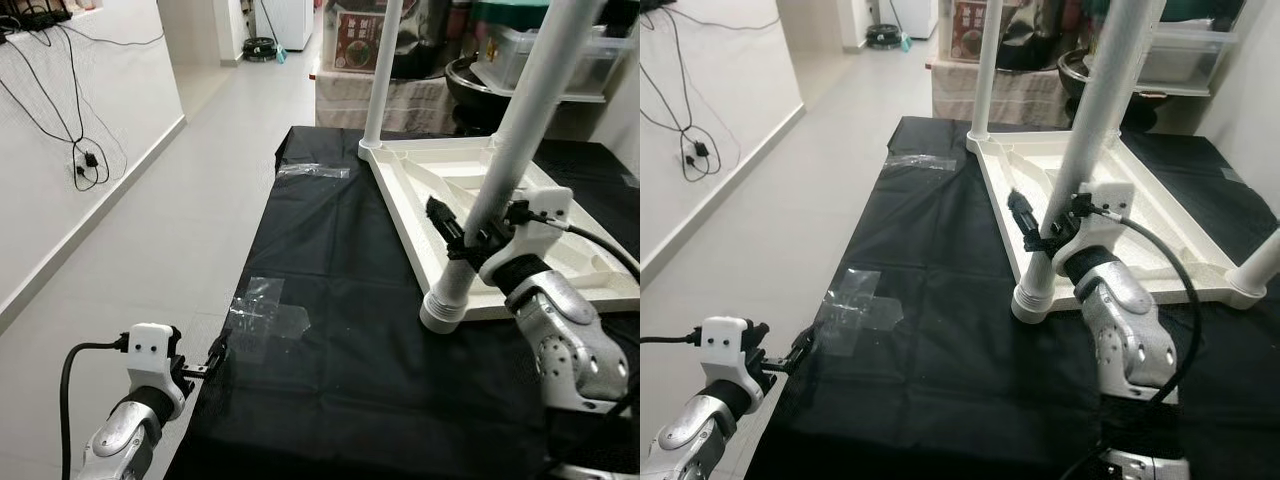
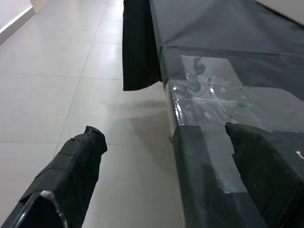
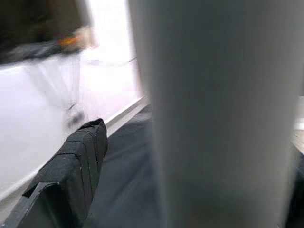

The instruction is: Building children table

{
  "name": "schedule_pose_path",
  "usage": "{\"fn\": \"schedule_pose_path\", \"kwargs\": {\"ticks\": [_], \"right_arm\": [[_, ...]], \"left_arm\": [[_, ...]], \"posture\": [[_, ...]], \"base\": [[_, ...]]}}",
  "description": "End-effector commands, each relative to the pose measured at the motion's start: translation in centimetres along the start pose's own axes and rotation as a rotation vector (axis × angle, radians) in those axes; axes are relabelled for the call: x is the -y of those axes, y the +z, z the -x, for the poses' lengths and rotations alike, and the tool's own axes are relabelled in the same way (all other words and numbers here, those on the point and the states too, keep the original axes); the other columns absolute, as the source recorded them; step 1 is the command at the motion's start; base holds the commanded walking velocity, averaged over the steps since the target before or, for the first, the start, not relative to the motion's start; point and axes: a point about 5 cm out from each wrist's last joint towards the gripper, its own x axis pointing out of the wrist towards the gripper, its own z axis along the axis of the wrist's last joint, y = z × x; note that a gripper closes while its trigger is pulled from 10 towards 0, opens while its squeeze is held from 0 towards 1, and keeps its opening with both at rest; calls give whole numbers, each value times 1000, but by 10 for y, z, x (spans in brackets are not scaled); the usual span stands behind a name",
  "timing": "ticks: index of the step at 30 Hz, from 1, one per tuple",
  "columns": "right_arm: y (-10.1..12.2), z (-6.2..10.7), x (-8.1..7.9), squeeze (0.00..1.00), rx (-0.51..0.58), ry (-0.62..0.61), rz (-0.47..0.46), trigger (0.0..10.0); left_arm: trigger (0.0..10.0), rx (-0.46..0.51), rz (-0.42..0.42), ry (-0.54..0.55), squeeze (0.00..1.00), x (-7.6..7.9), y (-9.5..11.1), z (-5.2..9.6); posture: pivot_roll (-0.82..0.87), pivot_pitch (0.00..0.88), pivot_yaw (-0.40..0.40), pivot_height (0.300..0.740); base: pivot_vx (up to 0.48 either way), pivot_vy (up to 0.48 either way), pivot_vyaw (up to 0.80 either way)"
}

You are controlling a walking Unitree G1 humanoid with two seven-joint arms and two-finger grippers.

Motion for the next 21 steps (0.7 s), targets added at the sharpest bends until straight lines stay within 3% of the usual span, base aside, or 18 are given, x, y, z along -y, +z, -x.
{"fn": "schedule_pose_path", "kwargs": {"ticks": [1,11,13,15,16,17,18,19,21], "right_arm": [[3,-9,-1,0,-18,129,34,10000],[21,-36,15,0,-56,396,158,10000],[19,-39,17,0,-122,491,196,10000],[16,-41,20,0,-149,502,207,10000],[14,-42,22,0,-167,496,205,8471],[14,-42,22,0,-167,496,205,8471],[11,-43,25,0,-177,483,194,4510],[10,-44,27,0,-182,473,187,3216],[7,-44,29,0,-193,478,178,3176]], "left_arm": [[10000,-23,-9,-4,0,0,-5,0],[10000,-24,-12,-11,0,1,-6,-1],[10000,-26,-16,-12,0,1,-7,0],[10000,-28,-18,-12,0,1,-7,0],[10000,-30,-18,-11,0,1,-8,1],[10000,-30,-18,-11,0,1,-8,1],[10000,-32,-17,-11,0,2,-8,2],[10000,-33,-17,-11,0,2,-9,2],[10000,-35,-17,-13,0,2,-9,2]], "posture": [[72,0,-28,740],[87,0,-43,740],[99,0,-56,740],[99,0,-56,740],[103,0,-57,740],[103,0,-57,740],[106,0,-60,740],[106,0,-60,740],[110,0,-60,740]], "base": [[0,0,0],[0,0,0],[0,0,0],[0,0,0],[0,0,0],[0,0,0],[0,0,0],[0,0,0],[0,0,0]]}}
